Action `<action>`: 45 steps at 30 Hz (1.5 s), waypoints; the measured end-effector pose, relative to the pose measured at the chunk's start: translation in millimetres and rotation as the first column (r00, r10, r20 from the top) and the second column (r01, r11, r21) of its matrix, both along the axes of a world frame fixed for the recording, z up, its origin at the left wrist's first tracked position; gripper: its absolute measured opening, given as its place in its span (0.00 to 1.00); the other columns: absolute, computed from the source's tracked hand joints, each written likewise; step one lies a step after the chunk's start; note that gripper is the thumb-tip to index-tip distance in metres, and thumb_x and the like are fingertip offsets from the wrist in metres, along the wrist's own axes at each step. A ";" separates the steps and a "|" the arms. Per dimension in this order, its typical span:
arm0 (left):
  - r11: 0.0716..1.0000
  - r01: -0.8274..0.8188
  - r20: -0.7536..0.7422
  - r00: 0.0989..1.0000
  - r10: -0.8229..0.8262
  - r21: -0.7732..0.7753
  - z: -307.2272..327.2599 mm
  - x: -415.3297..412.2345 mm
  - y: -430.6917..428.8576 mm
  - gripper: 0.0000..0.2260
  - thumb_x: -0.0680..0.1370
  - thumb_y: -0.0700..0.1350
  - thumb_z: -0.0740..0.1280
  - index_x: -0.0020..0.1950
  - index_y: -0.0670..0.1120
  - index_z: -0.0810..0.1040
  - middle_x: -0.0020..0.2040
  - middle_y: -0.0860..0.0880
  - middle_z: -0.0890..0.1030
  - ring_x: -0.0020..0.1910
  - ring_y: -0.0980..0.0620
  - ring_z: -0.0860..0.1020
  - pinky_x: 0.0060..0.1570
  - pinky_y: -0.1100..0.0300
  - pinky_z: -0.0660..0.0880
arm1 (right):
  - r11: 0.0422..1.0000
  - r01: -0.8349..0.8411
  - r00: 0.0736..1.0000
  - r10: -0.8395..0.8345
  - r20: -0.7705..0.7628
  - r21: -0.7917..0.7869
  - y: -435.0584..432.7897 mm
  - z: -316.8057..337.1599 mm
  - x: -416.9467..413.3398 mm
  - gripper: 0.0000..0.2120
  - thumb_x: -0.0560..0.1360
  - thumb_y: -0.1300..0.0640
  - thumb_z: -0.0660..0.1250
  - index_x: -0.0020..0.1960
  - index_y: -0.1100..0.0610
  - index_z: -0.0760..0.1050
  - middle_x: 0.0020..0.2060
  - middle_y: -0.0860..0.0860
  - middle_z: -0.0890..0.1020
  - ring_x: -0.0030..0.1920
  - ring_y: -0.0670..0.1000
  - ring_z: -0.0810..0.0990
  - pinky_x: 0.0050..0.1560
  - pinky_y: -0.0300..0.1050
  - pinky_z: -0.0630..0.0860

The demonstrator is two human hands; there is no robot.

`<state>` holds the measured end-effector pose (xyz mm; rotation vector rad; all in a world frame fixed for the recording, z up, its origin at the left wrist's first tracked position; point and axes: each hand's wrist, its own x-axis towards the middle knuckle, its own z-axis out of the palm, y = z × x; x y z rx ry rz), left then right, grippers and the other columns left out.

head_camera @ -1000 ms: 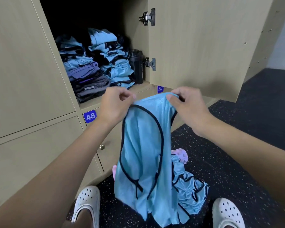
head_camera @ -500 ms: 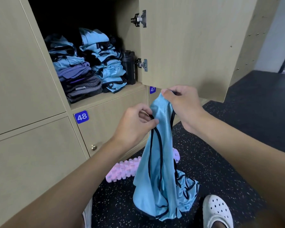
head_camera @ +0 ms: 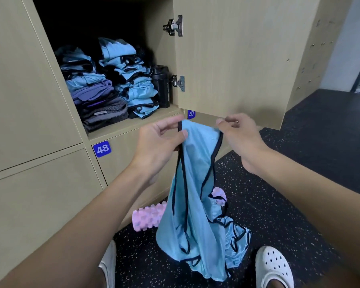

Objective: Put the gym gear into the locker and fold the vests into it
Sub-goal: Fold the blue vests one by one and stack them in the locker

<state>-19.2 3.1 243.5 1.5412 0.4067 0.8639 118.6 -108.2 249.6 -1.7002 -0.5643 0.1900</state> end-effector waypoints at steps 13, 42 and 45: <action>0.997 0.043 -0.041 0.998 -0.040 0.067 10.5 -17.3 4.2 0.32 0.75 0.28 0.69 0.77 0.45 0.66 0.76 0.53 0.67 0.63 0.61 0.77 0.49 0.57 0.81 | 0.932 -0.355 0.935 0.354 0.025 0.069 -1.4 -4.2 -26.4 0.16 0.76 0.63 0.71 0.60 0.48 0.77 0.43 0.59 0.82 0.47 0.50 0.81 0.55 0.45 0.76; 0.923 0.111 -0.275 0.961 -0.006 0.369 5.6 -14.8 -5.8 0.08 0.77 0.36 0.70 0.49 0.48 0.74 0.33 0.46 0.82 0.29 0.53 0.77 0.31 0.62 0.72 | 0.954 -0.299 0.907 0.287 0.309 -0.009 -3.6 8.9 -18.9 0.06 0.75 0.62 0.72 0.42 0.52 0.79 0.39 0.51 0.81 0.37 0.42 0.75 0.44 0.34 0.72; 0.949 0.126 -0.229 0.972 -0.059 0.290 8.9 -15.9 -6.4 0.09 0.78 0.32 0.67 0.47 0.46 0.80 0.32 0.46 0.80 0.28 0.53 0.78 0.31 0.62 0.75 | 0.965 -0.260 0.932 0.253 0.261 -0.005 -1.5 5.6 -15.2 0.08 0.76 0.63 0.70 0.52 0.54 0.76 0.40 0.48 0.79 0.35 0.39 0.74 0.40 0.27 0.69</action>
